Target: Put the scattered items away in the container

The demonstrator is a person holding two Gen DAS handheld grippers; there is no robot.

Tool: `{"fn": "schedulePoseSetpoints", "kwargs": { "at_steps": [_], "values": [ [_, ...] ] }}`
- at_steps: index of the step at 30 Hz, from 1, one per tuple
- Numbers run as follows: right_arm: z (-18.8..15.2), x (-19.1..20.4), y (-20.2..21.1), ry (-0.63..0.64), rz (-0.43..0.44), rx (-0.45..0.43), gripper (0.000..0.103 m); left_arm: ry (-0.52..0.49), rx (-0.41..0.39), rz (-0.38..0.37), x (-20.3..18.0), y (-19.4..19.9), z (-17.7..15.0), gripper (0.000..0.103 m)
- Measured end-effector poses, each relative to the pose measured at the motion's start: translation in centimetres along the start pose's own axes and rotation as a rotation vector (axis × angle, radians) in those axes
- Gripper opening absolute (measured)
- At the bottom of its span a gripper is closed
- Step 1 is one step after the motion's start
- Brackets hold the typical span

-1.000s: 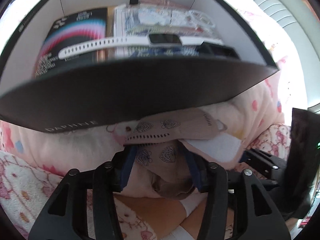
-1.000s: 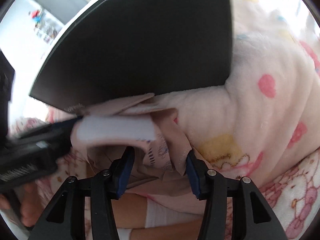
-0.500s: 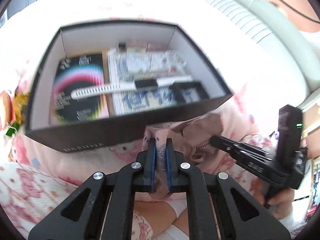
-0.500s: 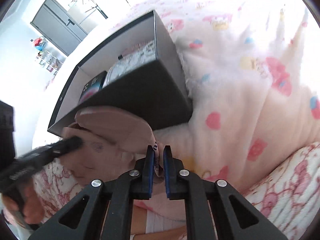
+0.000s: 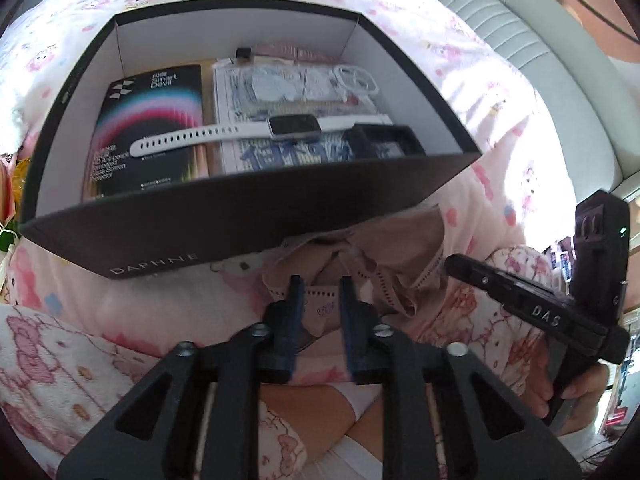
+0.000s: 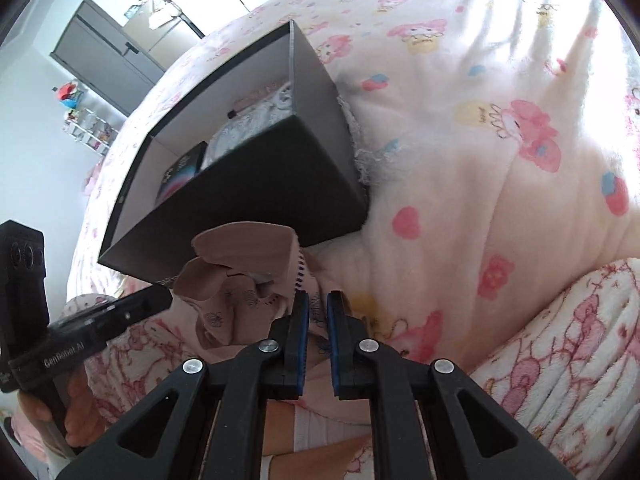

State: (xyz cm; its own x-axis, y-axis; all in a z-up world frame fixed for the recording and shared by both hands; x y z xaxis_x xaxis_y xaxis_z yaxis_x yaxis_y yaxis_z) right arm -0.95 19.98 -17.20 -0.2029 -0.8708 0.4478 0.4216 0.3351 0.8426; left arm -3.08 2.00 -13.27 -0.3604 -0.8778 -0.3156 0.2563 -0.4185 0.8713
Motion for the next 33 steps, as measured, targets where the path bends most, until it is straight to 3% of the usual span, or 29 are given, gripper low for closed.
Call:
{"fn": "schedulePoseSetpoints", "kwargs": {
  "at_steps": [2, 6, 11, 13, 14, 15, 17, 26, 29, 32, 33],
  "values": [
    [0.1, -0.3, 0.3, -0.005, -0.022, -0.015, 0.007, -0.009, 0.01, 0.012, -0.1, -0.6, -0.2, 0.036],
    [-0.3, 0.1, 1.0, 0.045, -0.033, -0.031, 0.012, -0.009, 0.032, 0.062, 0.2, -2.5, -0.2, 0.037],
    [-1.8, 0.7, -3.2, 0.056, -0.014, 0.133, 0.031, -0.045, 0.049, 0.022, -1.2, -3.6, -0.4, 0.037],
    [-2.0, 0.6, -4.7, 0.035, 0.009, 0.162, 0.031, -0.062, 0.058, 0.031, -1.6, -4.1, -0.7, 0.037],
    [-2.0, 0.5, -5.2, 0.02, 0.031, 0.164, 0.031, -0.075, 0.065, 0.054, -1.7, -4.4, -0.8, 0.023],
    [-1.8, 0.3, -5.4, 0.004, 0.04, 0.164, 0.027, -0.087, 0.077, 0.083, -1.8, -4.7, -0.9, 0.001],
    [-1.5, 0.2, -4.9, -0.009, 0.062, 0.143, 0.01, -0.087, 0.06, 0.085, -1.8, -4.0, -1.1, 0.002],
    [-1.2, 0.1, 1.3, -0.026, 0.184, 0.031, 0.006, -0.015, -0.083, -0.038, -1.3, 3.3, -1.3, 0.001],
    [-1.3, 0.6, 2.2, -0.005, 0.189, 0.014, 0.006, 0.004, -0.111, -0.014, -0.1, 4.8, -0.8, 0.001],
    [-1.5, 0.8, 1.3, 0.017, 0.122, 0.037, 0.007, 0.04, -0.046, -0.048, 0.6, 3.5, -0.5, 0.004],
    [-1.6, 0.7, 1.0, 0.005, 0.104, 0.059, 0.009, 0.046, -0.016, -0.066, 0.7, 2.4, -0.2, 0.016]
  ]
}}
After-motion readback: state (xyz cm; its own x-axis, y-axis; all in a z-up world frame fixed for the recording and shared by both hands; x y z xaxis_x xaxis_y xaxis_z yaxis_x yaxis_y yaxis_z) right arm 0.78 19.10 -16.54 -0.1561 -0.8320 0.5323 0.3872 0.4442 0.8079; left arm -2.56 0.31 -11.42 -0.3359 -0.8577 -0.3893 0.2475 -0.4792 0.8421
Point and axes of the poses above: each gripper's, at about its wrist camera, not at the fingertips, and y roughly against the way its jaws point, x to its left, z to its top, the point moved 3 cm from there along -y, roughly the way its jaws point, and after that the axes turned 7 degrees about -y, right-handed, at the moved point
